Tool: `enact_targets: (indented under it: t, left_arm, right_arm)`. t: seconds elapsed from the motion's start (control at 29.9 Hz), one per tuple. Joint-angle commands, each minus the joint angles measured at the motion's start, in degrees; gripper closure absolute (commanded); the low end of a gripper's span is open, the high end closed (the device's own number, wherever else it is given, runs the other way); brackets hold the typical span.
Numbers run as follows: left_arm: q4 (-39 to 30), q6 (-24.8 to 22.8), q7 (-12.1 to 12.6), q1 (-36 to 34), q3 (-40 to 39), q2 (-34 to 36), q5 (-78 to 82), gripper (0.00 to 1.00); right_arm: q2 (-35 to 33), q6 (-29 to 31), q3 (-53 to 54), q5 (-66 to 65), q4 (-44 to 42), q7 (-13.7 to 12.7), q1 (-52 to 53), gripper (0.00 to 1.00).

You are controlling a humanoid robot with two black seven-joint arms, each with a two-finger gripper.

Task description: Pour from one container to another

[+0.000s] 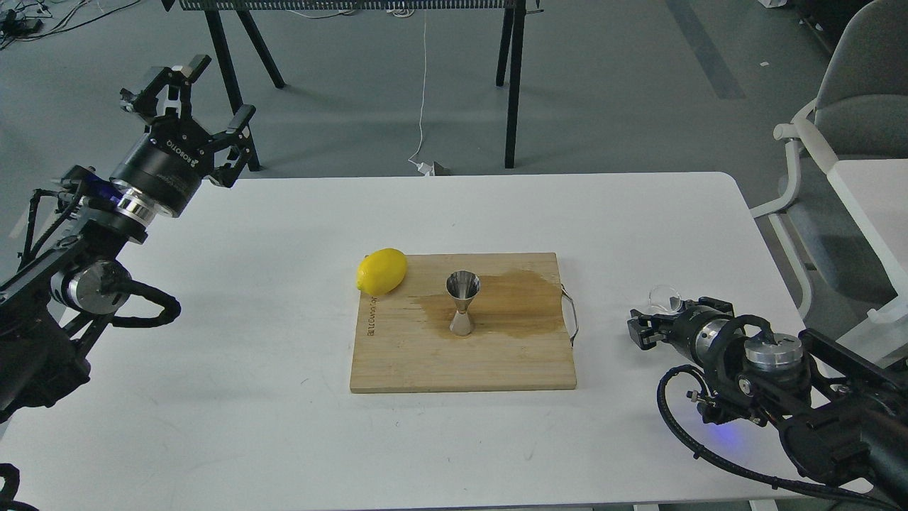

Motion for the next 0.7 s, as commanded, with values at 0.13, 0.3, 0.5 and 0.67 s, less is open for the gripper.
enact_targets:
  t: [0.13, 0.3, 0.5, 0.67]
  left_arm:
    - [0.02, 0.00, 0.00, 0.22, 0.00, -0.01, 0.00, 0.19]
    - [0.02, 0.00, 0.00, 0.39, 0.00, -0.01, 0.00, 0.19]
    - [0.54, 0.00, 0.00, 0.65, 0.00, -0.01, 0.00, 0.19]
    - [0.81, 0.00, 0.00, 0.66, 0.00, -0.01, 0.00, 0.19]
  right_arm:
    - [0.00, 0.00, -0.09, -0.09, 0.08, -0.05, 0.00, 0.37]
    - [0.00, 0.09, -0.09, -0.09, 0.08, -0.05, 0.00, 0.38]
    - [0.09, 0.26, -0.09, -0.44, 0.08, -0.05, 0.00, 0.40]
    - [0.09, 0.70, -0.09, -0.52, 0.08, -0.05, 0.00, 0.45]
